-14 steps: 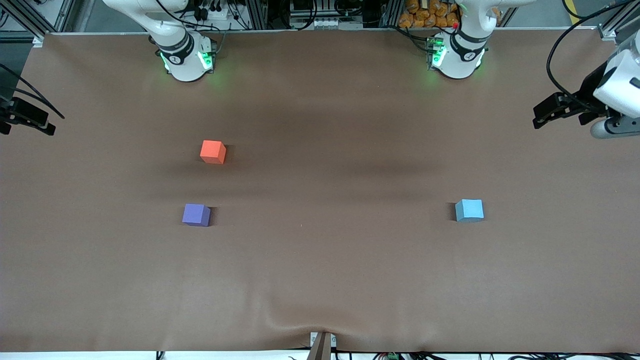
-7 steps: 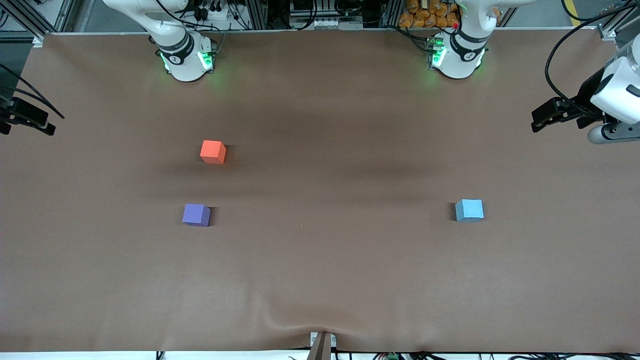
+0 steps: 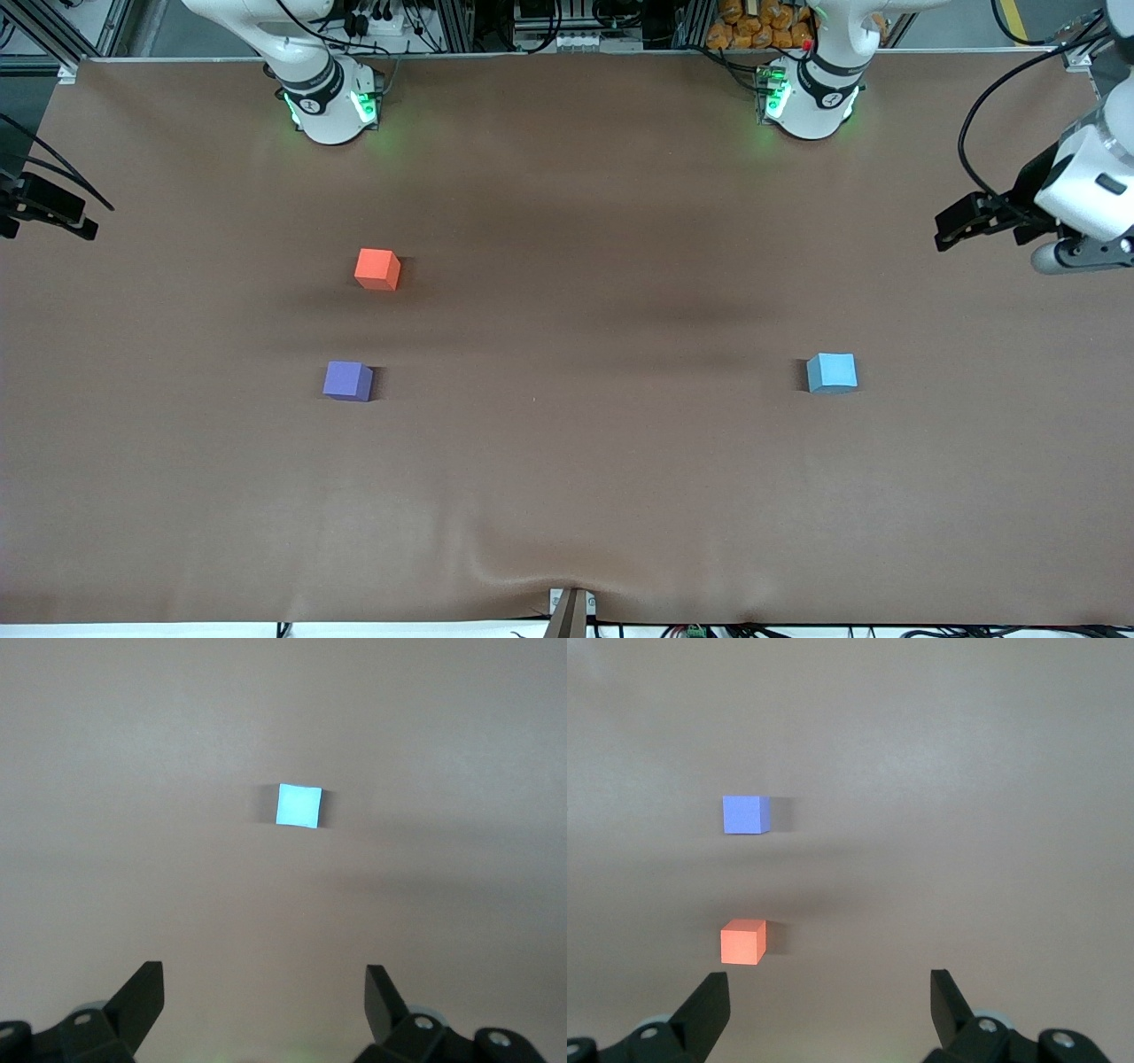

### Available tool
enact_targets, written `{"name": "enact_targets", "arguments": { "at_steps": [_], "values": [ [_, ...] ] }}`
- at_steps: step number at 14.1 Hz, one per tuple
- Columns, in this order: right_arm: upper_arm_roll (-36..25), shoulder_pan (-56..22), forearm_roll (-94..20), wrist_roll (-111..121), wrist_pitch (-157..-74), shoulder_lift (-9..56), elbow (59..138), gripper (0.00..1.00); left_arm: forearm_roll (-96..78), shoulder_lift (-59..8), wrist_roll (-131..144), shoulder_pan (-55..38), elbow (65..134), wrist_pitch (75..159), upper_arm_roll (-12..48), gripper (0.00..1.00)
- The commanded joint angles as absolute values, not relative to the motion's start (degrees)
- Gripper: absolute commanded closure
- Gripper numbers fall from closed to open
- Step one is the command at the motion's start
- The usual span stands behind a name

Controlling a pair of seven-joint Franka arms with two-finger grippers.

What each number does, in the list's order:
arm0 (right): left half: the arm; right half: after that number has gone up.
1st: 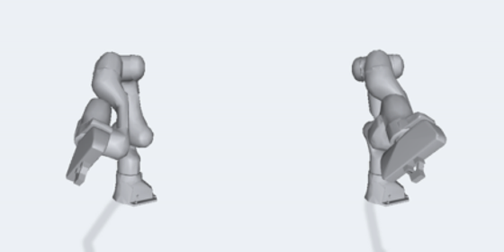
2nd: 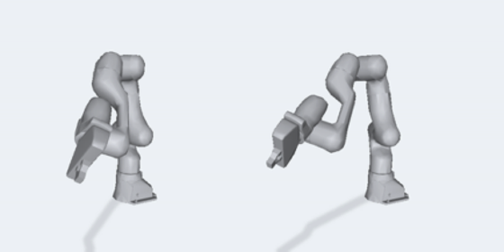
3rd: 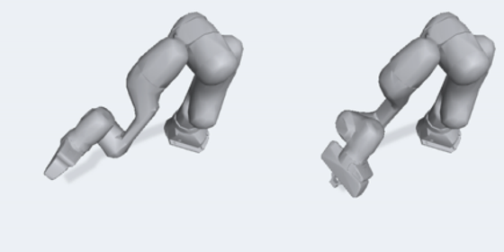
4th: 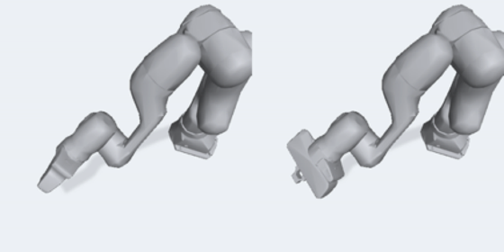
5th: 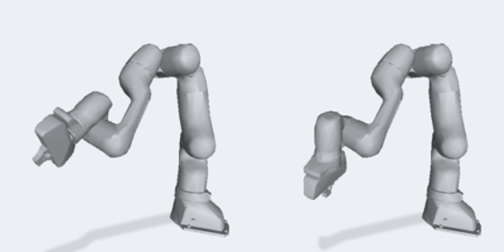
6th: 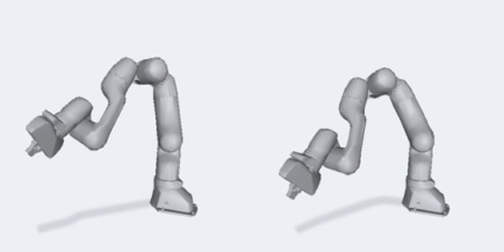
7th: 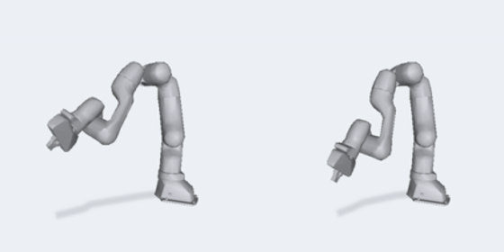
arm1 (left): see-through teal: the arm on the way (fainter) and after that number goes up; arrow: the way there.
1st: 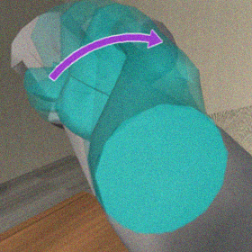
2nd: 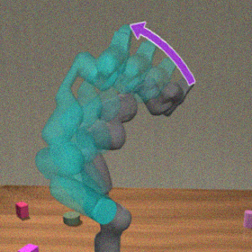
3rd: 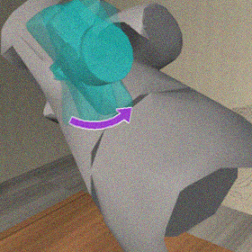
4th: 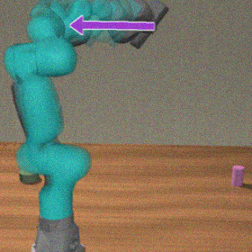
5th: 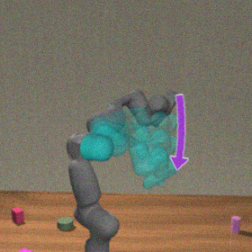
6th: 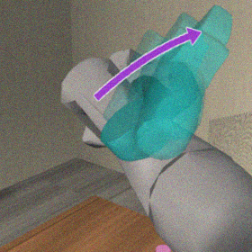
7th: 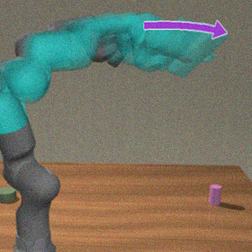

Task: Place blue block between orange and purple blocks
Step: 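Reach the left gripper down over the light blue cube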

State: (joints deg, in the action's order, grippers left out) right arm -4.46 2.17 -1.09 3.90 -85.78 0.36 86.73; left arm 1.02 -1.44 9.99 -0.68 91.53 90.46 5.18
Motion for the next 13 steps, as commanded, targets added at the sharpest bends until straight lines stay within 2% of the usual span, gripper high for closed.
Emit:
{"name": "enact_targets", "arguments": {
  "at_steps": [1, 6, 10, 13],
  "values": [
    [-4.57, 2.20, -1.05, 3.16, -85.52, 0.88, 85.43, 0.00, 1.05, -1.75, 9.76, 0.09, 93.69, 92.99, 5.71, 0.00],
    [-4.48, 2.11, -1.14, 3.16, -85.52, 1.23, 85.34, 0.00, 1.05, -3.69, 9.84, 0.09, 94.48, 94.38, 5.71, 0.00],
    [-4.48, 2.37, -0.97, 3.16, -85.61, 1.32, 85.25, 0.00, 1.23, -4.13, 9.84, 0.00, 101.76, 103.95, 5.71, 0.00],
    [-4.48, 2.02, -0.88, 3.08, -85.87, 1.76, 85.08, 0.00, 1.41, -7.37, 9.84, -0.18, 105.28, 111.25, 5.71, 0.00]
  ]
}}
